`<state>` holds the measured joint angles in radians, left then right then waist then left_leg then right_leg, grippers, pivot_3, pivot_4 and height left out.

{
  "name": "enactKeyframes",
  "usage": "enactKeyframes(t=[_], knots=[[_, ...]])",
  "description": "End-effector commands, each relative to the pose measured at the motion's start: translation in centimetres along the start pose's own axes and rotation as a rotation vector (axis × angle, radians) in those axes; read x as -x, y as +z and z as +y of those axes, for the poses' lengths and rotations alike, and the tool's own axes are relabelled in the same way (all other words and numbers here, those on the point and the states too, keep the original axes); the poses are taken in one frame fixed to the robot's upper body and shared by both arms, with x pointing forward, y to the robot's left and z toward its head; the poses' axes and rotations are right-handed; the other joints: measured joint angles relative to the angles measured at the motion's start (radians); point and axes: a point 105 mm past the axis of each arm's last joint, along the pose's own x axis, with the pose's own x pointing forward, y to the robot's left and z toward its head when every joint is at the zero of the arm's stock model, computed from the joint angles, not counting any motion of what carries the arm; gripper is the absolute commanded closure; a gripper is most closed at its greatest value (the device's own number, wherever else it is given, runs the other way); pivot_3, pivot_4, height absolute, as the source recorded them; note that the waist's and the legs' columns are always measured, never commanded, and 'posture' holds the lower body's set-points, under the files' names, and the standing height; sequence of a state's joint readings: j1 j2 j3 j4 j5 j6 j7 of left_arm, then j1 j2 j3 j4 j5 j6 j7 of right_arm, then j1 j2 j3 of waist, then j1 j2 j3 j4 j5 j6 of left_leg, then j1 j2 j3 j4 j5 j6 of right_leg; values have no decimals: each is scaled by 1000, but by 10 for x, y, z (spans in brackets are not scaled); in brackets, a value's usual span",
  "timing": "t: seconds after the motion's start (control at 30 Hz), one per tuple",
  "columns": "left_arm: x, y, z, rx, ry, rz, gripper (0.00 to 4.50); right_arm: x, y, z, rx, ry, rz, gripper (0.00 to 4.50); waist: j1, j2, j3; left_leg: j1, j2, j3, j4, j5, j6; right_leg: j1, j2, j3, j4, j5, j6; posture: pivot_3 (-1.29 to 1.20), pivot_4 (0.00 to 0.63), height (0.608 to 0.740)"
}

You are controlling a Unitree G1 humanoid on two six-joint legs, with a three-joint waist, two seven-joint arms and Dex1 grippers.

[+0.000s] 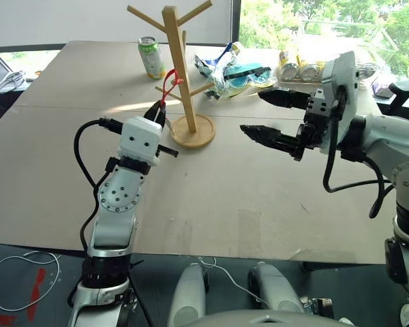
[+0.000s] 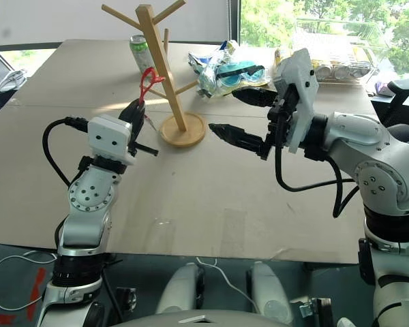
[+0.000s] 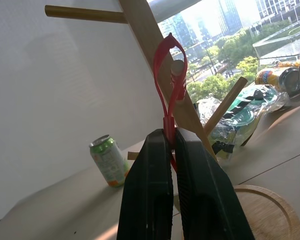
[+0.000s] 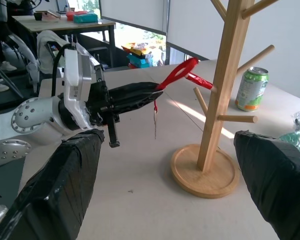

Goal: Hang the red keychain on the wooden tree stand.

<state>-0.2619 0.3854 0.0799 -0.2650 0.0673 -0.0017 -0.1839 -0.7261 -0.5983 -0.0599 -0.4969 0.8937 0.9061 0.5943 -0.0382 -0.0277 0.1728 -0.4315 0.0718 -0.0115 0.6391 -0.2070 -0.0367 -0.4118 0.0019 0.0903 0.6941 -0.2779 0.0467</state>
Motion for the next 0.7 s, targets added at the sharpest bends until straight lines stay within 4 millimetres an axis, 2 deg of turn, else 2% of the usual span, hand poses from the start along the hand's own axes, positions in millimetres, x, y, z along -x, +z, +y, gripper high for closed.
enactKeyframes(t=[0.03, 0.43, 0.53, 0.67, 0.7], knots=[[1, 1, 8, -14, 32, -2, 4448, 3, 22, 4, 51, 1, -65, 0, 0, 0, 0, 0, 0, 0, 0, 0, 0, 0, 0, 0, 0, 0, 0, 0, 150, 732], [-4, -20, 9, -6, 55, 82, 4448, 1, 29, 8, 61, 10, -65, 0, -1, 0, 0, 0, 0, 0, 0, 0, 0, 0, 0, 0, 0, 0, 0, 0, 150, 732], [-6, -20, 10, -5, 54, 78, 3502, 1, 29, 7, 62, 10, -61, 0, -1, 0, 0, 0, 0, 0, 0, 0, 0, 0, 0, 0, 0, 0, 0, 0, 150, 732], [-8, -19, 8, 6, 47, 70, 1651, 2, 29, 7, 64, 9, -57, 0, 0, 0, 0, 0, 0, 0, 0, 0, 0, 0, 0, 0, 0, 0, 0, 0, 150, 732], [-8, -19, 8, 7, 46, 69, 1055, 2, 29, 7, 64, 8, -56, 0, 0, 0, 0, 0, 0, 0, 0, 0, 0, 0, 0, 0, 0, 0, 0, 0, 150, 732]])
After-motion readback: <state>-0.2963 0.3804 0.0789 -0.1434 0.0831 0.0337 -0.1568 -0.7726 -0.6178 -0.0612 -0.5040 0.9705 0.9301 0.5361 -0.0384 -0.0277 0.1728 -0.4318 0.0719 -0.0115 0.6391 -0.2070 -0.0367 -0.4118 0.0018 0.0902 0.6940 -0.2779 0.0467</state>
